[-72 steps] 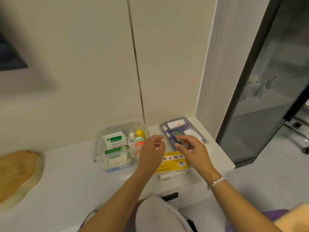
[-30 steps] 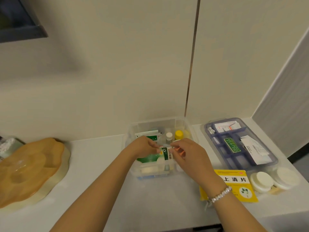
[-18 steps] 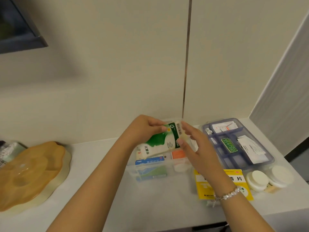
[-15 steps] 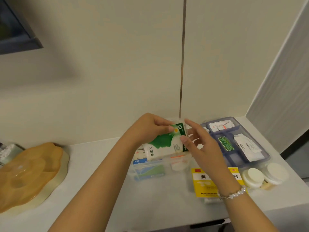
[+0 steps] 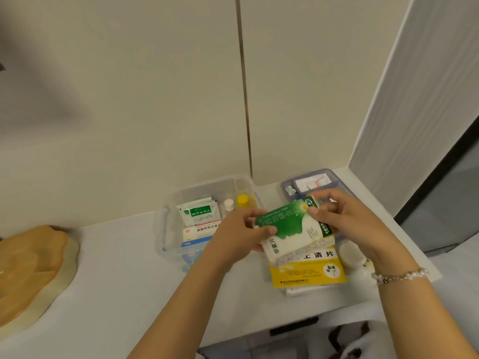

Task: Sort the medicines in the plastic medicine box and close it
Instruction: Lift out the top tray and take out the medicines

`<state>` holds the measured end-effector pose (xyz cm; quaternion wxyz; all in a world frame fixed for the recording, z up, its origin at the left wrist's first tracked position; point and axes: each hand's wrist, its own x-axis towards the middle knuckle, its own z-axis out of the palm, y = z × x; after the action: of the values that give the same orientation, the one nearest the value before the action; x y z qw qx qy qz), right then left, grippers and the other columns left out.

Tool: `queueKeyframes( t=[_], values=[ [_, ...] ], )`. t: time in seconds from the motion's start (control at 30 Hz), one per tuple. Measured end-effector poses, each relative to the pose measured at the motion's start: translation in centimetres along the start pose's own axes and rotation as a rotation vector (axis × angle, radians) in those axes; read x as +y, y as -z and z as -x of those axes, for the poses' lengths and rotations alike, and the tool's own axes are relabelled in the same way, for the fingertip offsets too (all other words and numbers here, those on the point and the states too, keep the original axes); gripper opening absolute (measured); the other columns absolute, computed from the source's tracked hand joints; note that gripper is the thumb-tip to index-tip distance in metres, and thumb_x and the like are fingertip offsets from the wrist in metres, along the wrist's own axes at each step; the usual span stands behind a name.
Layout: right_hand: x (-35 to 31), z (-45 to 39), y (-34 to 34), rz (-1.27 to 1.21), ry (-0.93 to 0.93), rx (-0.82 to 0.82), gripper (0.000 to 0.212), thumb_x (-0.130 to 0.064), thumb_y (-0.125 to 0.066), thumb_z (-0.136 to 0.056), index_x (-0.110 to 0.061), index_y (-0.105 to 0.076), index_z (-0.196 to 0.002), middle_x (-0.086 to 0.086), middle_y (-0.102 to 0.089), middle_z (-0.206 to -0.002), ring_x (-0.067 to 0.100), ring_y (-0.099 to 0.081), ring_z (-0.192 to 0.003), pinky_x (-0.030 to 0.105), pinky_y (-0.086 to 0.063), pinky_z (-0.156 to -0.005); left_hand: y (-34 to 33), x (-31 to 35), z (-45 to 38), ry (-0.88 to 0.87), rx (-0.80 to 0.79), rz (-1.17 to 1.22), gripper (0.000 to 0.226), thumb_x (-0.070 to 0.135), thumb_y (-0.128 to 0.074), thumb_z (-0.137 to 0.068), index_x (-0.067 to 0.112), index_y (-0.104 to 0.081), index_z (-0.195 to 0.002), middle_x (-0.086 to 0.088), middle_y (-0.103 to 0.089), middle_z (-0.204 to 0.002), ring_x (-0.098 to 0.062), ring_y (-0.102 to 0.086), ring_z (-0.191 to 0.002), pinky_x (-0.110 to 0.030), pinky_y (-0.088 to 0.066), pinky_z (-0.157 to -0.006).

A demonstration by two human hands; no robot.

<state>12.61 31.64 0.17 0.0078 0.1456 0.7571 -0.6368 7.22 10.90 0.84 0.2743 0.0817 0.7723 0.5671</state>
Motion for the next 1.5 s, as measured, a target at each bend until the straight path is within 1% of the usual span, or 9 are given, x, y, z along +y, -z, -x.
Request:
queueKeyframes(
  t=[0.17, 0.33, 0.43, 0.53, 0.67, 0.87, 1.07, 1.23, 1.5],
  values=[
    [0.6, 0.7, 1.6, 0.157, -0.088, -0.043, 0.026, -0.025, -0.073, -0.075, -0.016, -0.057, -0.093, 0.009, -0.074, -0.074, 0.017, -0.068, -0.061, 0.029, -0.050, -0.054, -2.1, -1.9, 0.9, -0.069, 0.218, -0.061, 0.028, 0.013, -0.077, -0.071, 0.018, -0.059, -0.092, -0.003, -0.062, -0.087, -0.021, -0.069, -0.079, -0.033, -0.060, -0.062],
    [1.4, 0.7, 2.2, 0.371, -0.137, -0.019, 0.027, -0.024, -0.079, -0.069, -0.014, -0.057, -0.082, 0.008, -0.071, -0.074, 0.013, -0.065, -0.054, 0.016, -0.043, -0.039, -3.7, -3.3, 1.5, -0.113, 0.298, -0.192, 0.027, 0.020, -0.078, -0.069, 0.024, -0.060, -0.087, 0.002, -0.066, -0.080, -0.013, -0.066, -0.075, -0.034, -0.059, -0.070],
    [1.9, 0.7, 1.6, 0.637, -0.128, -0.023, 0.024, -0.028, -0.078, -0.070, -0.020, -0.057, -0.079, -0.005, -0.061, -0.072, 0.007, -0.060, -0.057, 0.012, -0.038, -0.038, -4.2, -4.2, 1.4, -0.120, 0.329, -0.258, 0.022, 0.021, -0.076, -0.072, 0.026, -0.062, -0.088, 0.008, -0.066, -0.078, -0.003, -0.063, -0.072, -0.011, -0.052, -0.062],
    [2.1, 0.6, 1.1, 0.690, -0.157, -0.034, 0.024, -0.025, -0.076, -0.072, -0.020, -0.059, -0.087, -0.007, -0.061, -0.075, 0.010, -0.062, -0.061, 0.022, -0.048, -0.045, -4.6, -4.8, 1.3, -0.124, 0.326, -0.272, 0.019, 0.020, -0.074, -0.074, 0.027, -0.066, -0.090, 0.019, -0.062, -0.074, 0.003, -0.059, -0.071, 0.001, -0.042, -0.055],
    [2.2, 0.4, 1.0, 0.766, -0.155, -0.010, 0.030, -0.027, -0.077, -0.070, -0.020, -0.061, -0.094, -0.013, -0.056, -0.076, 0.001, -0.052, -0.058, 0.017, -0.037, -0.047, -4.9, -5.4, 1.1, -0.116, 0.319, -0.257, 0.024, 0.016, -0.072, -0.076, 0.019, -0.070, -0.099, 0.017, -0.065, -0.079, 0.007, -0.060, -0.072, 0.003, -0.040, -0.056],
    [2.5, 0.2, 1.1, 0.834, -0.117, 0.051, 0.041, -0.034, -0.077, -0.069, -0.022, -0.063, -0.105, -0.006, -0.062, -0.097, 0.012, -0.055, -0.087, 0.026, -0.046, -0.073, -4.6, -5.7, 1.3, -0.150, 0.385, -0.319, 0.035, 0.031, -0.069, -0.079, 0.018, -0.065, -0.111, 0.015, -0.060, -0.093, 0.007, -0.056, -0.078, 0.001, -0.036, -0.057],
    [2.1, 0.2, 0.0, 0.608, 0.074, 0.145, 0.034, -0.030, -0.076, -0.072, -0.023, -0.065, -0.103, -0.008, -0.064, -0.092, 0.008, -0.057, -0.081, 0.017, -0.040, -0.068, -3.8, -4.4, 1.8, -0.256, 0.454, -0.299, 0.014, 0.034, -0.057, -0.088, 0.026, -0.066, -0.095, 0.015, -0.064, -0.086, 0.015, -0.056, -0.075, 0.002, -0.039, -0.060],
    [0.8, 0.2, -2.9, 0.424, 0.271, 0.131, 0.024, -0.031, -0.070, -0.078, -0.035, -0.064, -0.100, -0.018, -0.062, -0.087, -0.008, -0.055, -0.080, 0.003, -0.042, -0.066, -1.9, -3.0, 1.5, -0.304, 0.531, -0.347, 0.011, 0.035, -0.052, -0.090, 0.035, -0.059, -0.082, 0.017, -0.061, -0.077, 0.000, -0.056, -0.070, -0.005, -0.040, -0.058],
    [0.1, -0.9, -7.7, 0.583, 0.417, -0.038, 0.022, -0.033, -0.062, -0.084, -0.028, -0.068, -0.104, -0.013, -0.061, -0.103, 0.010, -0.044, -0.110, 0.024, -0.033, -0.095, 5.4, -3.3, -2.4, -0.146, 0.363, -0.415, 0.017, 0.032, -0.055, -0.088, 0.027, -0.066, -0.076, 0.011, -0.064, -0.073, 0.001, -0.058, -0.065, -0.010, -0.040, -0.060]
  ],
)
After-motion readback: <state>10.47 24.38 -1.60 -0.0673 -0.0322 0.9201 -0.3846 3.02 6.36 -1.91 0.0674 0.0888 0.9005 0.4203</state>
